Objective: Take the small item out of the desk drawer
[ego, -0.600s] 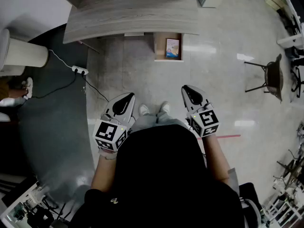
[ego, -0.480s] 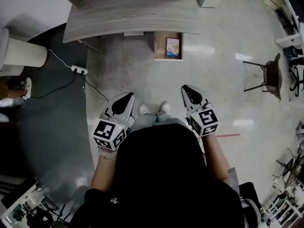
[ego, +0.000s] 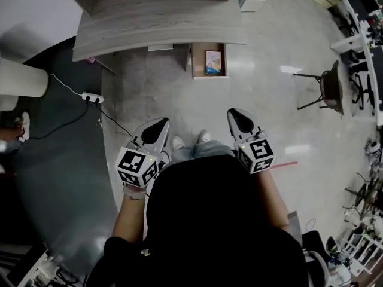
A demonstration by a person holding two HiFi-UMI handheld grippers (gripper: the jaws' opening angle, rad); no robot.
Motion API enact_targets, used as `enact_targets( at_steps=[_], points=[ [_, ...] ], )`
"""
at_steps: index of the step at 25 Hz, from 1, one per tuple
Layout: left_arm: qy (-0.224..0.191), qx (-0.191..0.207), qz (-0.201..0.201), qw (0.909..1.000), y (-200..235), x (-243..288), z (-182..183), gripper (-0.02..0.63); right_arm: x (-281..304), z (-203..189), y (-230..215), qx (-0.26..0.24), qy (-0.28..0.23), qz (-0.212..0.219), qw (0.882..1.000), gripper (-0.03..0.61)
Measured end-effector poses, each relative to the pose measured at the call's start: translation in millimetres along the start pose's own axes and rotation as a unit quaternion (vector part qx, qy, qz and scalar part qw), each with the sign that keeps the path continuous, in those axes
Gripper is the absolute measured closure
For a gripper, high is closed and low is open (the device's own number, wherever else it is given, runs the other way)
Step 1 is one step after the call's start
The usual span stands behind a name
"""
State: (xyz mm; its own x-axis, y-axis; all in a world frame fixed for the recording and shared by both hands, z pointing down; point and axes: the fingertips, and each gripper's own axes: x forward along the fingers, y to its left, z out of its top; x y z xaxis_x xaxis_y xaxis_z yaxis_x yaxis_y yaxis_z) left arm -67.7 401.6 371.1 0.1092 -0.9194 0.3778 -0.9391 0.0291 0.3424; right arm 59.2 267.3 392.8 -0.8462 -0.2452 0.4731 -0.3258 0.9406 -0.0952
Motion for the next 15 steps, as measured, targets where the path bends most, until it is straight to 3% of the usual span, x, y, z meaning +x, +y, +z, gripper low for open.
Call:
enact_targets(
  at_steps=[7,15],
  points=[
    [0.019,-0.006,-0.035,0.9992,4,24,-8,0.604,-6,-13,-14,0.008,0.016,-0.050,0.999,0.565],
    [0.052,-0.008,-0.038,0.9979,3,98,2,0.604,4,-11,-85,0.034,0.012,-0.062,0.997,0.565]
  ],
)
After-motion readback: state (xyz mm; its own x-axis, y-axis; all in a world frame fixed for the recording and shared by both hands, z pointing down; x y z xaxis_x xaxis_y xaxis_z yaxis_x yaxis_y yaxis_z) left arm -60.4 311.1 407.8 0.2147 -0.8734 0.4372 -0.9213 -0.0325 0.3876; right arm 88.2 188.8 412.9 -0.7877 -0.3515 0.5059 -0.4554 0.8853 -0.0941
